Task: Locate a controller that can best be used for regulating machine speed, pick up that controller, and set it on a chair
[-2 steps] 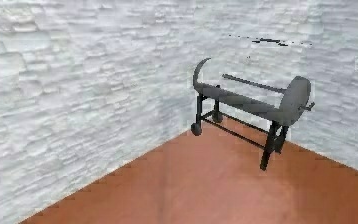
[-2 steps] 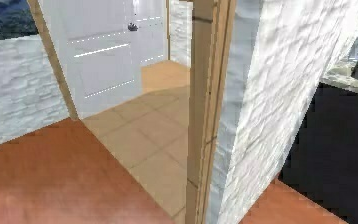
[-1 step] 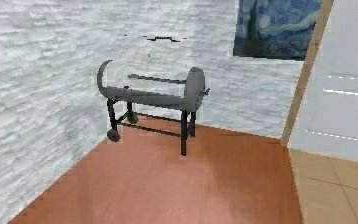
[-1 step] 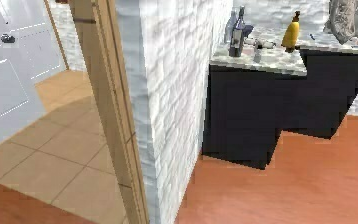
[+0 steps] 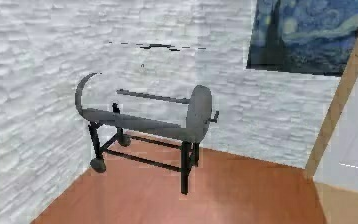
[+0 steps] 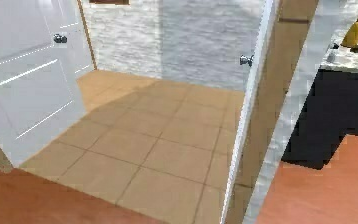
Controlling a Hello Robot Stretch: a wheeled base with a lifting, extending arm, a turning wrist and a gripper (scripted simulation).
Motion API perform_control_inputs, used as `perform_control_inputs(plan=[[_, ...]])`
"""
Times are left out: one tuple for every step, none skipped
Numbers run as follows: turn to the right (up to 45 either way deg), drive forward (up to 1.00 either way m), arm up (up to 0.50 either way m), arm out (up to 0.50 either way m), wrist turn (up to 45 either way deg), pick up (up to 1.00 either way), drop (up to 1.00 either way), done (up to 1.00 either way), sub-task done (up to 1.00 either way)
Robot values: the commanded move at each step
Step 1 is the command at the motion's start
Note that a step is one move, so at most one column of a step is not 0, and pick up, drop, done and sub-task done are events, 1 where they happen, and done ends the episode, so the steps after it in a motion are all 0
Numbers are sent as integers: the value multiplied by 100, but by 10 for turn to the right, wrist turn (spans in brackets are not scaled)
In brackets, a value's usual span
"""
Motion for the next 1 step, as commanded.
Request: perform_control_inputs(plan=[[450, 0, 0, 0, 0, 0, 0, 0, 0]])
